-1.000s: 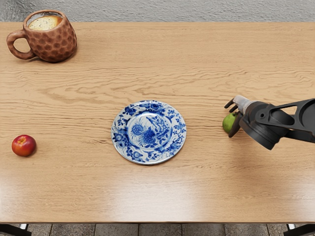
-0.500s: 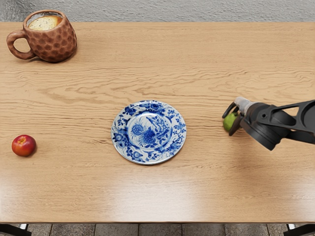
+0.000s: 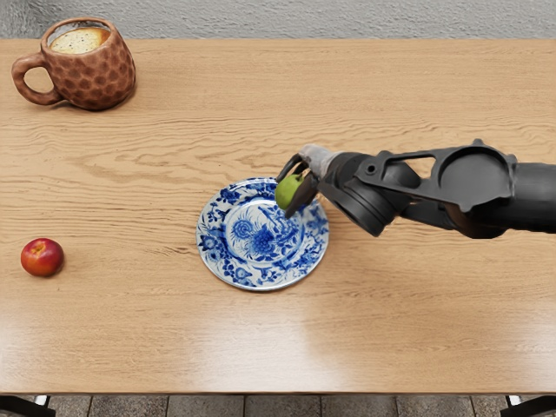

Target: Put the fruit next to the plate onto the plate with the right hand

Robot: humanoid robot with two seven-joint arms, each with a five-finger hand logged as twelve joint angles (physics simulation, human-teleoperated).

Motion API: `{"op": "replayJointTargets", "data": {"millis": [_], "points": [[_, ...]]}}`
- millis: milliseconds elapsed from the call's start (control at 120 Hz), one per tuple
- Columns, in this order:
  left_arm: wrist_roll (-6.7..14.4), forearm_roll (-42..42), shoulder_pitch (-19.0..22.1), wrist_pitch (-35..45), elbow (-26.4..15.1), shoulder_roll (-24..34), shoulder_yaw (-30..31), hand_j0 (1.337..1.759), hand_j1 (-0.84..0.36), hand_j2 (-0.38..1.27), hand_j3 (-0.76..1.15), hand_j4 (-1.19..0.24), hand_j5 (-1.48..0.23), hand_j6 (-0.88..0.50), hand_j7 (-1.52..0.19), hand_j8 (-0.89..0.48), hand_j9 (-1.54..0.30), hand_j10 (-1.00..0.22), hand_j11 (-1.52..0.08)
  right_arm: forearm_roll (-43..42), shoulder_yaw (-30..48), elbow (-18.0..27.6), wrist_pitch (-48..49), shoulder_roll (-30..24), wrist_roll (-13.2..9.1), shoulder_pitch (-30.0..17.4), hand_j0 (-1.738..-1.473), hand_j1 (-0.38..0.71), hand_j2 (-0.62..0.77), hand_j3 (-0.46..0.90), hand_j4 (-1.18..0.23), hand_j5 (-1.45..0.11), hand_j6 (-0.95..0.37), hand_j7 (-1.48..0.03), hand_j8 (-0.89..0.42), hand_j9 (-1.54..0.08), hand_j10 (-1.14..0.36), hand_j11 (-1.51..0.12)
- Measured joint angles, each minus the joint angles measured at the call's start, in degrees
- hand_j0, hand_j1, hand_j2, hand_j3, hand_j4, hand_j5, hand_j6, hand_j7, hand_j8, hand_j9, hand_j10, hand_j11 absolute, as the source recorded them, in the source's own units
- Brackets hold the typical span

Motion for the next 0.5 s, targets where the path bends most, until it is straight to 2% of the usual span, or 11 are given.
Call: {"op": "replayJointTargets", "data": {"millis": [117,217,308,367,433,500], "points": [[0.00,0.00,0.00,0.00,0.00,0.00,0.01,1.658,0.35,0.00,0.00,0.00,0.00,0.00,0.00,0.00,0.00,0.00,0.00,1.59,1.20,-2.39,0.07,5.92,0.07,0.06,-1.651,0.29,0.32,0.00,-0.63,-1.21,-0.31,-1.12,-0.31,-1.14,-0.83,-1.15],[0.00,-0.01,0.00,0.00,0.00,0.00,0.01,1.658,0.35,0.00,0.00,0.00,0.00,0.00,0.00,0.00,0.00,0.00,0.00,1.83,1.31,-4.13,-0.36,7.38,0.04,0.13,-1.654,0.06,0.19,0.00,-0.41,-0.77,-0.21,-0.71,-0.21,-0.73,-0.54,-0.73],[0.00,-0.01,0.00,0.00,0.00,0.00,0.02,1.658,0.35,0.00,0.00,0.00,0.00,0.00,0.00,0.00,0.00,0.00,0.00,3.30,1.93,-3.90,-0.50,6.61,0.02,0.24,-1.655,-0.08,0.12,0.00,-0.27,-0.50,-0.14,-0.46,-0.14,-0.47,-0.35,-0.47],[0.00,-0.01,0.00,0.00,0.00,0.00,0.02,1.658,0.35,0.00,0.00,0.00,0.00,0.00,0.00,0.00,0.00,0.00,0.00,4.94,5.53,-0.27,0.08,1.86,0.02,0.26,-1.656,-0.14,0.09,0.00,-0.21,-0.38,-0.11,-0.35,-0.11,-0.36,-0.27,-0.36],[0.00,-0.01,0.00,0.00,0.00,0.00,0.02,1.658,0.35,0.00,0.00,0.00,0.00,0.00,0.00,0.00,0.00,0.00,0.00,6.13,11.52,5.65,4.43,-9.80,0.02,-0.89,-1.657,-0.19,0.06,0.00,-0.16,-0.28,-0.08,-0.26,-0.08,-0.27,-0.20,-0.27],[0.00,-0.01,0.00,0.00,0.00,0.00,0.03,1.658,0.35,0.00,0.00,0.00,0.00,0.00,0.00,0.00,0.00,0.00,0.00,6.75,16.41,8.86,11.17,-21.79,0.02,-3.56,-1.657,-0.23,0.05,0.00,-0.12,-0.21,-0.07,-0.20,-0.07,-0.20,-0.15,-0.20]]}}
